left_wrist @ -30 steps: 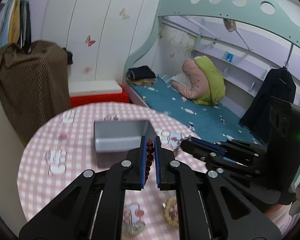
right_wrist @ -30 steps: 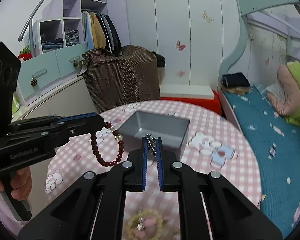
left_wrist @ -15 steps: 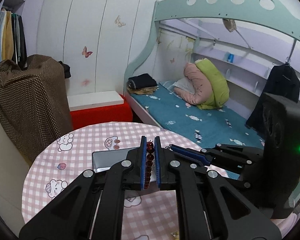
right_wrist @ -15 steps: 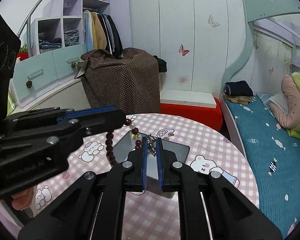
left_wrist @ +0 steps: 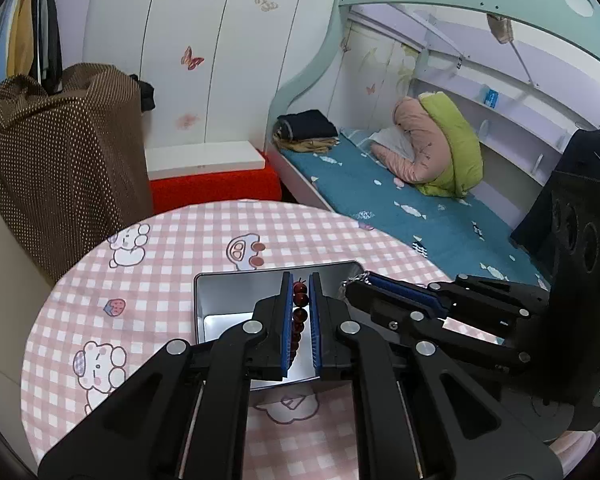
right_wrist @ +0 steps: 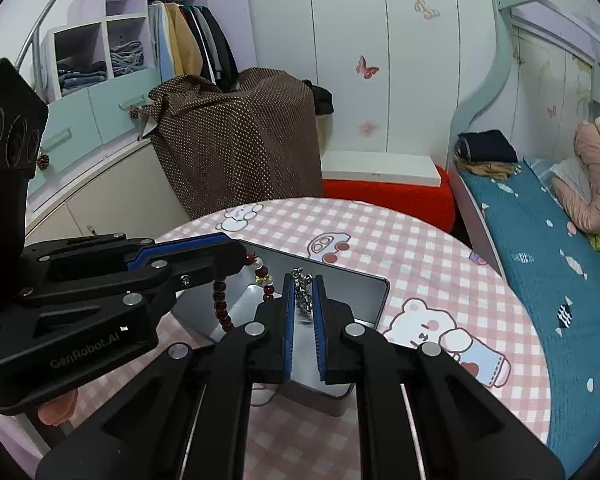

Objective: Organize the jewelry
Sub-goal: 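Lower the red bracelet into the grey box and open the left tool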

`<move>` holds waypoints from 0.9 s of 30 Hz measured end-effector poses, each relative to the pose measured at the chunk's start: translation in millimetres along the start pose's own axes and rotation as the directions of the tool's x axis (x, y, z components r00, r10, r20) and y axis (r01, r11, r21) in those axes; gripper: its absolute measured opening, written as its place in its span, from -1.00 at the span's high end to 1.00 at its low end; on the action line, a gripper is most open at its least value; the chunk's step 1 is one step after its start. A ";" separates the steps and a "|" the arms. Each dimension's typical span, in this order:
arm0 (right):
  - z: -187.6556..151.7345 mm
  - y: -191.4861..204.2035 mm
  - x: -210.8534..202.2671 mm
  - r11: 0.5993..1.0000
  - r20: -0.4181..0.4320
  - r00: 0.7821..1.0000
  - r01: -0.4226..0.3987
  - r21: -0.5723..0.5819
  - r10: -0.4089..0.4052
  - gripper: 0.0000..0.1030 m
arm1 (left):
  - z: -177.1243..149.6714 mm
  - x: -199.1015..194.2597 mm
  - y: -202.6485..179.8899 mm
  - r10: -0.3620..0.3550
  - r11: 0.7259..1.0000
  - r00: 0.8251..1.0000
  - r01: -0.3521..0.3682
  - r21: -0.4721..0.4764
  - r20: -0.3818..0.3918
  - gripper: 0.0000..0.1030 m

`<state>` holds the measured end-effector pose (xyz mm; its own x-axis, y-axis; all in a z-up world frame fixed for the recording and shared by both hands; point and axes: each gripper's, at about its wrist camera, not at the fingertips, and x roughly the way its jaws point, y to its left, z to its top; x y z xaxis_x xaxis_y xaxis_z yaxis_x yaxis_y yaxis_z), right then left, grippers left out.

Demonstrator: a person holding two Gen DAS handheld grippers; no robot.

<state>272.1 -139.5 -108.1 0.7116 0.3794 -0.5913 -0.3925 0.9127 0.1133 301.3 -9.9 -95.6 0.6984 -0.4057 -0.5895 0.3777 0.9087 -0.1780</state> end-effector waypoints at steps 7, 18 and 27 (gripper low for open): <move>1.6 -9.0 -1.3 0.998 -0.004 1.000 -0.024 0.056 0.024 0.54 | -1.9 10.0 4.6 0.003 1.000 1.000 -0.003 -0.003 -0.026 0.84; 2.8 -20.0 -12.0 0.994 0.027 0.997 0.068 0.081 -0.070 -0.19 | -2.3 7.2 4.1 0.027 1.000 0.999 -0.028 -0.005 -0.019 0.54; 1.3 -24.2 -18.0 0.992 0.028 0.996 0.080 0.093 -0.083 -0.22 | -3.7 0.5 0.1 0.041 0.999 0.999 -0.041 0.002 -0.021 0.53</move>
<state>269.6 -168.2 -99.2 0.7578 0.3063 -0.5762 -0.2780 0.9504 0.1396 299.4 -9.6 -98.9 0.7005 -0.3660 -0.6127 0.3498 0.9244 -0.1522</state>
